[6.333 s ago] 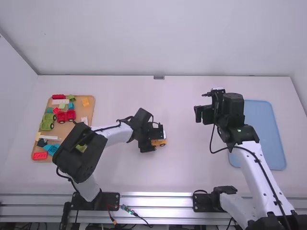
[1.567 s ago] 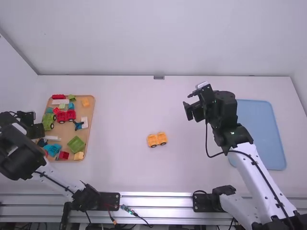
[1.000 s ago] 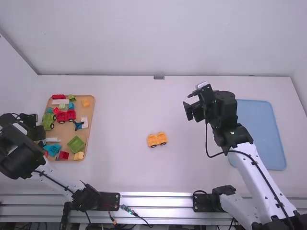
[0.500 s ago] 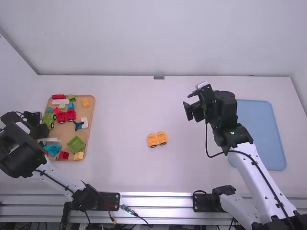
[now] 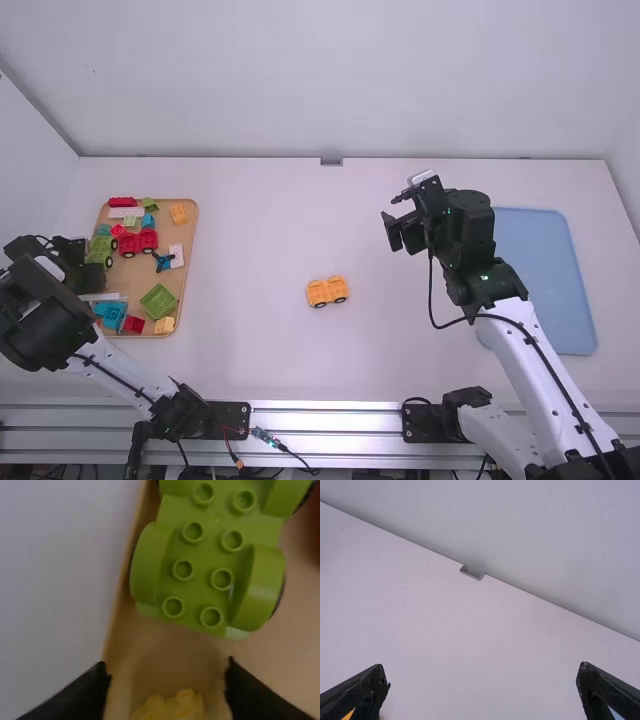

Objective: Assemble lego blocks to make yellow taxi

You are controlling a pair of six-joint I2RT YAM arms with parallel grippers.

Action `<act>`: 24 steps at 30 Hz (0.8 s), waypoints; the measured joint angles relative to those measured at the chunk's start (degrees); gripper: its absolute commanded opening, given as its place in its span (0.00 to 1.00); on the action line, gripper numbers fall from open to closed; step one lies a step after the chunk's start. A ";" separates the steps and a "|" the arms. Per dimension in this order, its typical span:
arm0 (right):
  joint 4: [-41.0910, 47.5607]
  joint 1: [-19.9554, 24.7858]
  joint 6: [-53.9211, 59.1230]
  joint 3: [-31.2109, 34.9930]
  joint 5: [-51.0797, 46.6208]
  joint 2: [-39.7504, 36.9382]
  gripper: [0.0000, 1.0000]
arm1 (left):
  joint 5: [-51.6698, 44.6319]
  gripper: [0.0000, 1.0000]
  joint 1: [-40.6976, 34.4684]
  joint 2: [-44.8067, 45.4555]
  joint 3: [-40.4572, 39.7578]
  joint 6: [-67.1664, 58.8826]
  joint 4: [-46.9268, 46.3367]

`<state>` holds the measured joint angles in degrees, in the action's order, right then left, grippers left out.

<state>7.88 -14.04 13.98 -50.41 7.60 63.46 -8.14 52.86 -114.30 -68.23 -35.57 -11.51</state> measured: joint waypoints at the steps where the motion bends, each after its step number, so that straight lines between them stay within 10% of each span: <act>1: 0.02 0.02 -0.04 0.00 -0.07 0.00 0.99 | -0.61 0.76 0.00 0.02 0.00 -0.13 -0.28; 12: -0.48 0.02 -0.02 0.00 -0.04 0.00 0.99 | -0.15 0.63 -0.33 0.02 -0.02 -3.13 -2.62; 24: -0.42 0.02 -0.09 0.00 0.02 0.00 0.99 | -0.26 0.90 -0.39 0.22 -0.50 -9.81 -4.09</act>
<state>7.46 -14.02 13.89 -50.41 7.62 63.46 -8.40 52.47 -114.08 -68.73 -45.39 -15.59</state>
